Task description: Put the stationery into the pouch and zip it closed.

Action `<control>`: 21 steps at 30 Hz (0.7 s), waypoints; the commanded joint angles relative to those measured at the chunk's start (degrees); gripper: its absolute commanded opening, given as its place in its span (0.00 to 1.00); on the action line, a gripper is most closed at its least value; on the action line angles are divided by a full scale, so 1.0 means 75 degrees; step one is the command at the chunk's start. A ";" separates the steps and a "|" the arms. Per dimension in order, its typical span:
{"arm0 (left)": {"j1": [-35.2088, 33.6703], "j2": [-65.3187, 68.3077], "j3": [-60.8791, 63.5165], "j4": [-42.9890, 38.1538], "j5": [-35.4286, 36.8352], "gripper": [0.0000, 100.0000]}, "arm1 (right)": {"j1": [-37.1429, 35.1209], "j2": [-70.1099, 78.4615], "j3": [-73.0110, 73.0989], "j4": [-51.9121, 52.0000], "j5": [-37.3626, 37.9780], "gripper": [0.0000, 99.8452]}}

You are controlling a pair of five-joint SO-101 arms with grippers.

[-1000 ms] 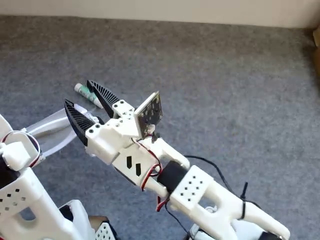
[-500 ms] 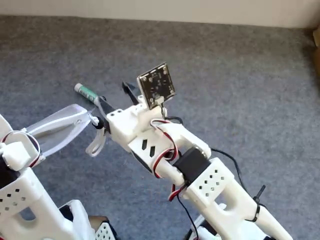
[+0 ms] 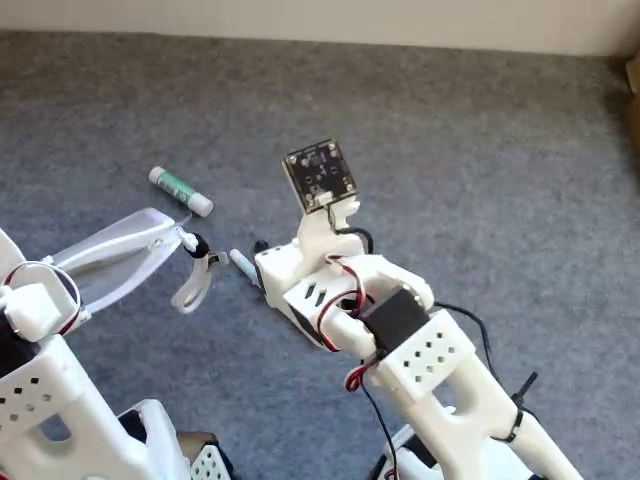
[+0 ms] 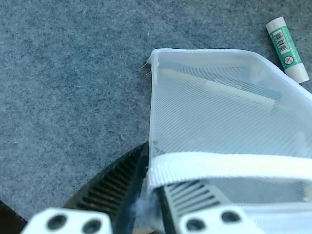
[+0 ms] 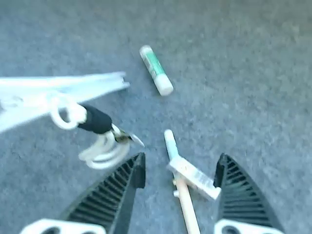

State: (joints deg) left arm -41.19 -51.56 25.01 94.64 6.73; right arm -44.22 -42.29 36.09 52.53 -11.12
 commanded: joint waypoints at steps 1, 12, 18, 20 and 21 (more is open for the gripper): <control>-0.0135 0.0076 0.0018 -0.0105 0.0059 0.01 | 0.0088 -0.0229 0.0135 0.0041 -0.0023 0.22; -0.0932 0.0064 -0.0053 -0.0105 0.0070 0.01 | -0.0147 -0.0217 0.0358 0.0615 -0.0012 0.22; -0.1014 0.0064 -0.0018 -0.0281 0.0070 0.01 | -0.0850 -0.0018 0.0404 0.0709 0.0445 0.22; -0.1014 0.0064 -0.0006 -0.0293 0.0070 0.01 | -0.0862 0.0404 0.0381 0.0697 0.0504 0.22; -0.1014 0.0064 -0.0006 -0.0305 0.0070 0.01 | -0.0862 0.0697 0.0346 0.0674 0.0504 0.22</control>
State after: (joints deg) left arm -47.69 -51.12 25.10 94.11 6.73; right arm -49.93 -40.62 39.69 57.36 -8.48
